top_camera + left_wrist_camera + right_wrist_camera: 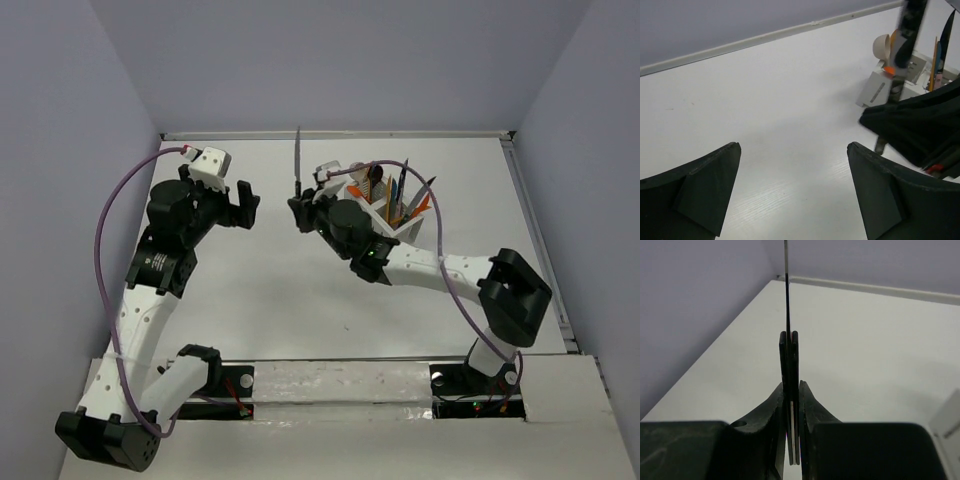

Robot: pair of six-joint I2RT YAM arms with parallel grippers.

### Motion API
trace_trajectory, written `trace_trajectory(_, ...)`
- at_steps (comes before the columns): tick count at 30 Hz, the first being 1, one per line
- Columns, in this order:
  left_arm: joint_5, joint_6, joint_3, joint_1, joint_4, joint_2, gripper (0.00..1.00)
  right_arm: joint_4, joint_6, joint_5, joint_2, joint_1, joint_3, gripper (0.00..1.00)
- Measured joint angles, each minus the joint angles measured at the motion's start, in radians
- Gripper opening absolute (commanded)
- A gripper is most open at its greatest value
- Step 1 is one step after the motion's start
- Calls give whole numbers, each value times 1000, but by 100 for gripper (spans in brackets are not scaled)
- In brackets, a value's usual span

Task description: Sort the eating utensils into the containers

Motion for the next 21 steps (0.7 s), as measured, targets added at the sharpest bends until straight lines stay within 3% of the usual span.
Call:
trace_trajectory(10,-166,123,-215,16,96,-70,99,40,35,217,-451,-225,-400,0)
trace_trajectory(15,-227,172,-348,51,170,-37,99,70,32,311,-467,-285,-507,0)
trace_trajectory(21,-258,207,-431,92,273,-16,99,171,-46,361,-375,-293,-528,0)
